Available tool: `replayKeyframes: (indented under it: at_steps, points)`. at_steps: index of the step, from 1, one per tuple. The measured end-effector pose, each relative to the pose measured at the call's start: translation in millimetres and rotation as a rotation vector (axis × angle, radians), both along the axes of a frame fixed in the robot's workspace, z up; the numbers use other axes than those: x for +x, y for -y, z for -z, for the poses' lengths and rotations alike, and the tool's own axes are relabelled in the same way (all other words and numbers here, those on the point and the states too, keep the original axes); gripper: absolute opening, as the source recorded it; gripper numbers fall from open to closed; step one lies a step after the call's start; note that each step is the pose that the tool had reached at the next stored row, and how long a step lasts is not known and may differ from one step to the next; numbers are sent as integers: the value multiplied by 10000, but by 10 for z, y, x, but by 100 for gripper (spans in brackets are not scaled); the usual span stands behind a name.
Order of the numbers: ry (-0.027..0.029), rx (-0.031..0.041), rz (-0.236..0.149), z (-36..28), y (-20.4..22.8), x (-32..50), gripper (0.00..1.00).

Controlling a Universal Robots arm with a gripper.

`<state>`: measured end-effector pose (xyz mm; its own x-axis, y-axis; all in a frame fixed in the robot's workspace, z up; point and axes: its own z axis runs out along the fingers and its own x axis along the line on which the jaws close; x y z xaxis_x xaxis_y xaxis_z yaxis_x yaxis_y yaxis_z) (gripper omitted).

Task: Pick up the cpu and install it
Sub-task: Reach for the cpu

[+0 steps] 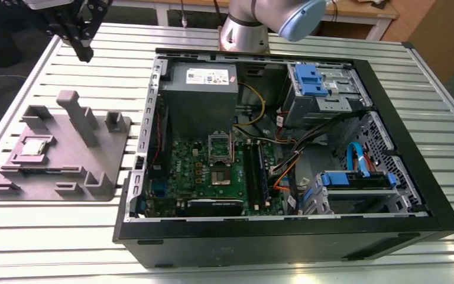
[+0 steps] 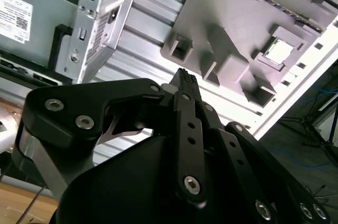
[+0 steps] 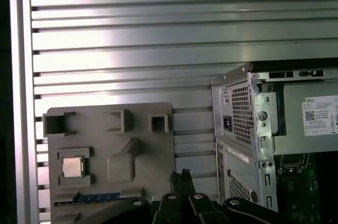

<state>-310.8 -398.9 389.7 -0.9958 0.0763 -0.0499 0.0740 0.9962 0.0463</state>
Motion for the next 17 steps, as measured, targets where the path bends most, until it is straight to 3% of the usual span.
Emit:
replayKeyframes:
  at_steps: [10,17]
  points:
    - [45,1,2,22,0,-411,11]
    - [48,1,4,49,0,-583,11]
